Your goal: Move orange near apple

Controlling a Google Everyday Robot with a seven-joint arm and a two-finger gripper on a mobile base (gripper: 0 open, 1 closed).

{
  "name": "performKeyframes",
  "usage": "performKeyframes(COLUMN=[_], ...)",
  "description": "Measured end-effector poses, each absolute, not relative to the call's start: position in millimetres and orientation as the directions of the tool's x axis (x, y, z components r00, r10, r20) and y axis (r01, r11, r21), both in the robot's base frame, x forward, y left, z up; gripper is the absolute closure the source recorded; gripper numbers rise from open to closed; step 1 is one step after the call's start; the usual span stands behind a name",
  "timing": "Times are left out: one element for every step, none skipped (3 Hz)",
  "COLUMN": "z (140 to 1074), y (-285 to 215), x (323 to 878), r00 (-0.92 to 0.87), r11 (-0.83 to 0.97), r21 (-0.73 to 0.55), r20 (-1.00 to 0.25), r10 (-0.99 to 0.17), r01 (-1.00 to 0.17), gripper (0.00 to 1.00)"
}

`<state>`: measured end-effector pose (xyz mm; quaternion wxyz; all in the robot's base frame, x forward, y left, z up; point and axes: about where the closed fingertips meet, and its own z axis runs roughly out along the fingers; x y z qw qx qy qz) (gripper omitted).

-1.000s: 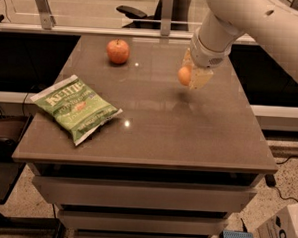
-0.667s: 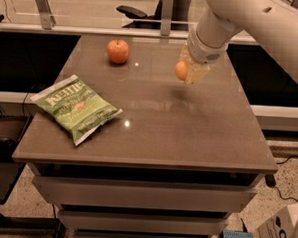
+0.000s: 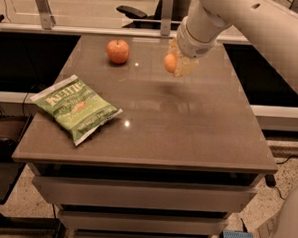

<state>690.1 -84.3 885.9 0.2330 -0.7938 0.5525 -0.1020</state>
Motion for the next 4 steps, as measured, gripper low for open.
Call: performKeyframes(z=[885.2,886.1,887.7,884.5], y=[-78.9,-65.6,-52.8,-38.8], x=[695.7,703.4,713.3,727.8], r00=[0.368,0.385,0.405,0.431], r11=[-0.274,-0.277,-0.284,-0.297], r21=[-0.49,-0.509,-0.533,-0.552], r20=[-0.106,-0.117,-0.123,-0.127], r10=[-0.924,-0.916,-0.906,-0.893], r01=[-0.827,-0.815,-0.797,-0.779], gripper=[1.0,1.0,1.0,1.0])
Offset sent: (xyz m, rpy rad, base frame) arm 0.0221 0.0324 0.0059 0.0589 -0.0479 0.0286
